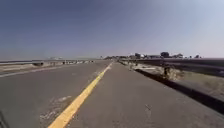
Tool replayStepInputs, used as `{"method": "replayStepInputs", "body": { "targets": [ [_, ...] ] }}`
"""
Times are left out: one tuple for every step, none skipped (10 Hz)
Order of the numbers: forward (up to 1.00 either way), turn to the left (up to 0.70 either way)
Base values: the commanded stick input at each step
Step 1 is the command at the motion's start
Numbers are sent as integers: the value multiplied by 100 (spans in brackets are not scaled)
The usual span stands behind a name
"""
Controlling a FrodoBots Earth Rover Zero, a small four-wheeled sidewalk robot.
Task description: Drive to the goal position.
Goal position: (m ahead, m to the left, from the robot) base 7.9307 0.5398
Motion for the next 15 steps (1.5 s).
{"method": "replayStepInputs", "body": {
  "targets": [
    [50, 0],
    [50, 0],
    [50, 0],
    [50, 0],
    [50, 0],
    [50, 0],
    [50, 0],
    [50, 0],
    [50, 0],
    [50, 0],
    [50, 0],
    [50, 0],
    [50, 0],
    [50, 0],
    [50, 0]
  ]
}}
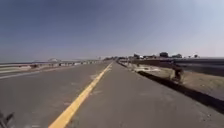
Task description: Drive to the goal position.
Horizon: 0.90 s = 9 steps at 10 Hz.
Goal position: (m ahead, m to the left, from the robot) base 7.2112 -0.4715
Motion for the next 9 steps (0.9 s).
{"method": "replayStepInputs", "body": {
  "targets": [
    [50, 0],
    [50, 0],
    [50, 0],
    [50, 0],
    [50, 0],
    [50, 0],
    [50, 0],
    [50, 0],
    [50, 0]
  ]
}}
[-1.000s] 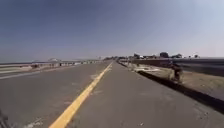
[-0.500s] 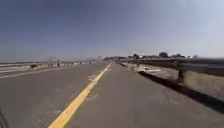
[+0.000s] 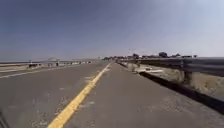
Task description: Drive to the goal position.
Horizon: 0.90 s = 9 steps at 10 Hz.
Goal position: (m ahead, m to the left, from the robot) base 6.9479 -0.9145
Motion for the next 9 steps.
{"method": "replayStepInputs", "body": {
  "targets": [
    [50, 0],
    [50, 0],
    [50, 0],
    [50, 0],
    [50, 0],
    [50, 0],
    [50, 0],
    [50, 0],
    [50, 0]
  ]
}}
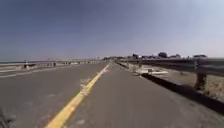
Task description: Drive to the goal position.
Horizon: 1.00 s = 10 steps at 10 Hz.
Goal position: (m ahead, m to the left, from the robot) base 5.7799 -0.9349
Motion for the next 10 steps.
{"method": "replayStepInputs", "body": {
  "targets": [
    [50, 0],
    [50, 0],
    [50, 0],
    [50, 0],
    [50, 0],
    [50, 0],
    [50, 0],
    [50, 0],
    [50, 0],
    [50, 0]
  ]
}}
